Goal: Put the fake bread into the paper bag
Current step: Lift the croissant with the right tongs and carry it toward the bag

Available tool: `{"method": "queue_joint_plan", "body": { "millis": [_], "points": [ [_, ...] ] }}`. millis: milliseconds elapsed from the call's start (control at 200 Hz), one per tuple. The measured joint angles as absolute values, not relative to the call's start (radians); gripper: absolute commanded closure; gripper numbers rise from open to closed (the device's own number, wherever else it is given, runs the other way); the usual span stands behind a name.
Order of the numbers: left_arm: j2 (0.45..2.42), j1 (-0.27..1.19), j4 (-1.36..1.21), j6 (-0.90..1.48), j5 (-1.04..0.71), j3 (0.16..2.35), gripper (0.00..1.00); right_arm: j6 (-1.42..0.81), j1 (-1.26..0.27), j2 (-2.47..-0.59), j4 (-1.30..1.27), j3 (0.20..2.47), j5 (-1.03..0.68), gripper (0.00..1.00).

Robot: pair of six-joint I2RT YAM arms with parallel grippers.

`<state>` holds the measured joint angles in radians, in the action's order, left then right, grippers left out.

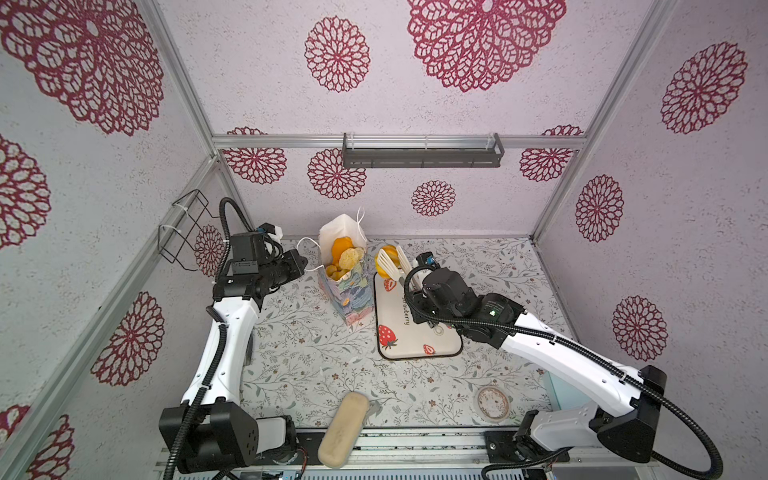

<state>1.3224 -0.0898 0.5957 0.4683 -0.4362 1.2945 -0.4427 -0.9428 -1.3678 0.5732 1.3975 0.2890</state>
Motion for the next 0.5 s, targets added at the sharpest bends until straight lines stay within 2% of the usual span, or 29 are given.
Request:
{"method": "queue_joint_plan", "body": {
  "millis": [500],
  "points": [
    [1.322, -0.090, 0.596, 0.468, -0.436, 1.295, 1.00, -0.410, -0.943, -1.448, 0.548, 1.504, 0.245, 0.61]
  ]
}}
